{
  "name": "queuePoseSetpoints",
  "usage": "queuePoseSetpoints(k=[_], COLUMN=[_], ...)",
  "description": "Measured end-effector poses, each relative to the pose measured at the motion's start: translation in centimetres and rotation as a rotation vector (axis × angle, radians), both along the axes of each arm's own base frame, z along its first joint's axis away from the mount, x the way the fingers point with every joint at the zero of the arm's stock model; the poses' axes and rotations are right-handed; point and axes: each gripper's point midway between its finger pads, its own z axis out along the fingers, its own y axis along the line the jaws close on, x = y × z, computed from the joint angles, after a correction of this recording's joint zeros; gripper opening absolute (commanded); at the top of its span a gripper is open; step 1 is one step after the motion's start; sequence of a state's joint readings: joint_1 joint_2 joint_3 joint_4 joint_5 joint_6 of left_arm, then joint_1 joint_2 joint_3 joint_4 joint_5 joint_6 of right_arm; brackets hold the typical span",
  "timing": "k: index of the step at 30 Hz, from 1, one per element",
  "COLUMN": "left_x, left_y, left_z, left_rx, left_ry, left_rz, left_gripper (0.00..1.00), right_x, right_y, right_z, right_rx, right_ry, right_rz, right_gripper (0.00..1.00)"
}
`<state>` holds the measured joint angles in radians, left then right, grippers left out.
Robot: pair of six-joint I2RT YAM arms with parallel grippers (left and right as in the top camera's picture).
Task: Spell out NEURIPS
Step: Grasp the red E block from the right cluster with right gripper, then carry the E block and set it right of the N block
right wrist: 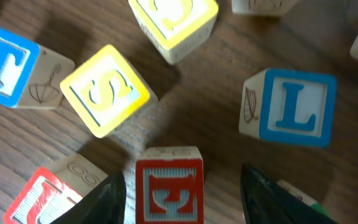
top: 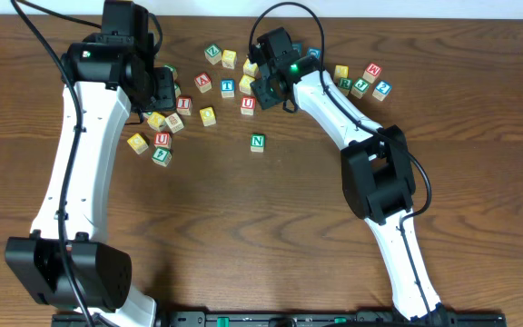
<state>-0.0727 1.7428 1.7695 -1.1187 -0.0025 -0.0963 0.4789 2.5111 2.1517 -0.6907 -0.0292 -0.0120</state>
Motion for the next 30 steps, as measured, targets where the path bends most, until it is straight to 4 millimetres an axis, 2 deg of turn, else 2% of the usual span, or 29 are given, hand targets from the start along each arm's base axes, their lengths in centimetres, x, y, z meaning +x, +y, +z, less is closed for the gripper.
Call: queuePoseSetpoints(k=[15, 23, 30], left_x=[0.0, 0.0, 0.0], left_y=[0.0, 0.0, 0.0], left_z=[0.0, 0.0, 0.0], left_rx=[0.0, 0.0, 0.0], left_ry=[0.0, -0.001, -0.001], left_rz=[0.0, 0.0, 0.0], left_gripper=[0.58, 0.58, 0.58], right_x=[-0.2, -0.6, -3.2], right_y=[-0.1, -0.2, -1.6], right_z=[-0.1, -0.2, -0.2], right_rx=[-0.004, -0.012, -0.064], right_ry=[0.007, 0.025, 0.126], right_rz=[0.001, 0.001, 0.001], right_gripper=[0.22, 0.15, 0.15])
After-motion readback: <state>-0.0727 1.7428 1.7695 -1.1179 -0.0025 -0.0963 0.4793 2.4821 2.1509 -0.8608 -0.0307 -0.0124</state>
